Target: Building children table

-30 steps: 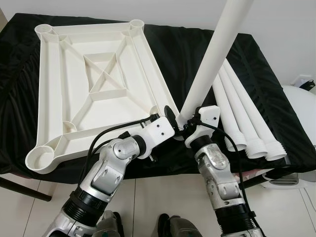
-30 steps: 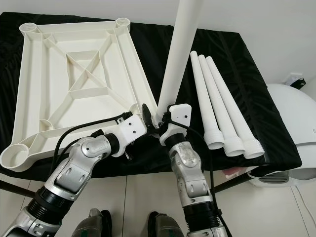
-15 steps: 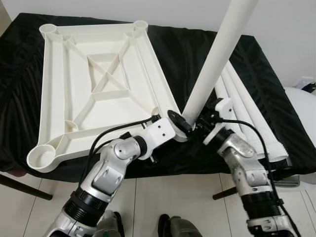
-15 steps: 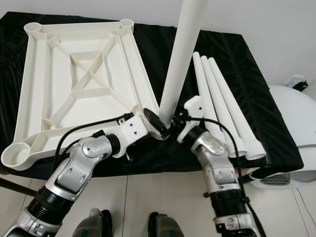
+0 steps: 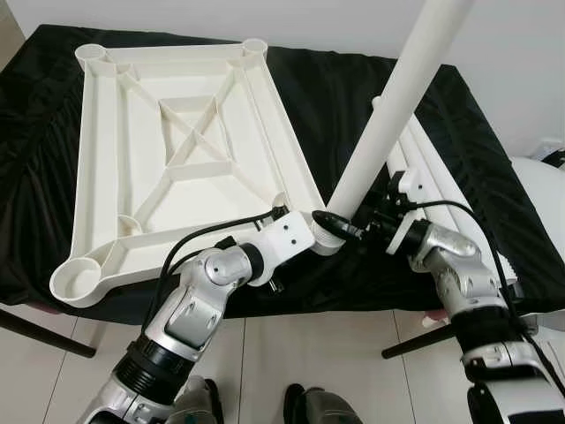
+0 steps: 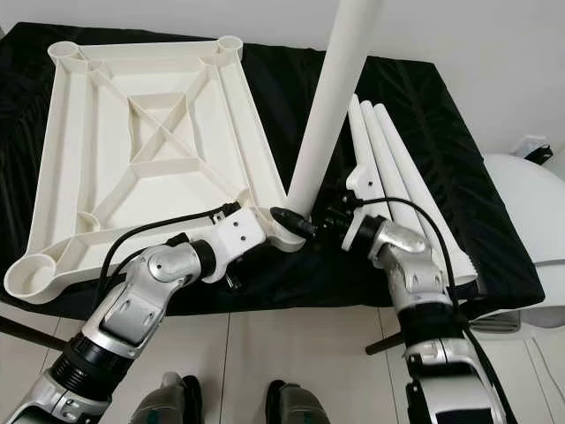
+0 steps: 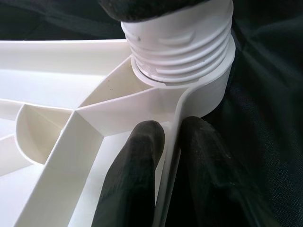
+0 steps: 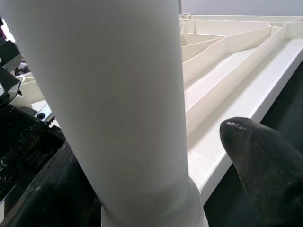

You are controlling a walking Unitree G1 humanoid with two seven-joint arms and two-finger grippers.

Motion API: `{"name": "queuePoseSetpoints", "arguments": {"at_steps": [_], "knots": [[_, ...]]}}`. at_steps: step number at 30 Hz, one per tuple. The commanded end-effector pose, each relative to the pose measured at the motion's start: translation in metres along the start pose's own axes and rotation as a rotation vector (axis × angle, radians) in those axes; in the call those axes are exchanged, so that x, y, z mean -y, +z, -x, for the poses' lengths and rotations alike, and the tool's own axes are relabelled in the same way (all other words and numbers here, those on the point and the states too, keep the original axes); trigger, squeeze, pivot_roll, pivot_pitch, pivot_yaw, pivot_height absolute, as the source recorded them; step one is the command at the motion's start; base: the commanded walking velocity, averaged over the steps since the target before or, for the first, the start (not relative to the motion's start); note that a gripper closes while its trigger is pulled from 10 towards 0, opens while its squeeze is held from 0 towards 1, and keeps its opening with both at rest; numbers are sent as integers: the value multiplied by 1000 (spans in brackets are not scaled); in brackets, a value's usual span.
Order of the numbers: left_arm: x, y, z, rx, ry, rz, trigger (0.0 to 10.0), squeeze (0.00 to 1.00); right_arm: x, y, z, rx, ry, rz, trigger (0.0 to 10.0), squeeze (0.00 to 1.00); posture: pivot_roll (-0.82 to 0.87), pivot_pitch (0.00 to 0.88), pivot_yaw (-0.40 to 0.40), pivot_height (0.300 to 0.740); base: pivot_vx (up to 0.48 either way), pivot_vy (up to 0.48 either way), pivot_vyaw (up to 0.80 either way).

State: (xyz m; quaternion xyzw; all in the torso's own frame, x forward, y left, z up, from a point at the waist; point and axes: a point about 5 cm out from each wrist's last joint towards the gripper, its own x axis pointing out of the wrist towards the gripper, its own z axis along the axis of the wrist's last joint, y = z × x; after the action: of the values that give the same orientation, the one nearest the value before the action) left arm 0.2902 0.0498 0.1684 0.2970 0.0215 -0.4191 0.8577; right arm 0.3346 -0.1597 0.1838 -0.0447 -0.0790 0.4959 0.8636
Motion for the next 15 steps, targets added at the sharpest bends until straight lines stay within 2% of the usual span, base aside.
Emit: {"name": "queuePoseSetpoints", "arguments": {"at_steps": [1, 9, 10, 11, 12, 15], "knots": [[2, 2, -1, 10, 7, -18, 10000, 0, 5, -1, 6, -25, -12, 9, 10000, 0, -51, 133, -54, 740, 0, 0, 0], [2, 2, -1, 11, 10, -16, 10000, 0, 2, -1, 0, -10, 45, -4, 10000, 0, -51, 129, -57, 740, 0, 0, 0], [2, 3, -2, 11, 11, -16, 10000, 0, 0, -1, -2, -3, 58, -4, 8431, 0, -50, 129, -56, 740, 0, 0, 0], [1, 3, -2, 11, 11, -15, 10000, 0, -1, -2, -4, 6, 59, -6, 7294, 0, -50, 127, -56, 740, 0, 0, 0], [1, 3, -2, 11, 12, -16, 10000, 0, -2, -3, -5, 14, 64, -11, 0, 0, -48, 120, -55, 740, 0, 0, 0], [0, 3, -3, 11, 11, -18, 10000, 0, -3, -4, -5, 21, 73, -21, 0, 0, -48, 117, -53, 740, 0, 0, 0]]}}
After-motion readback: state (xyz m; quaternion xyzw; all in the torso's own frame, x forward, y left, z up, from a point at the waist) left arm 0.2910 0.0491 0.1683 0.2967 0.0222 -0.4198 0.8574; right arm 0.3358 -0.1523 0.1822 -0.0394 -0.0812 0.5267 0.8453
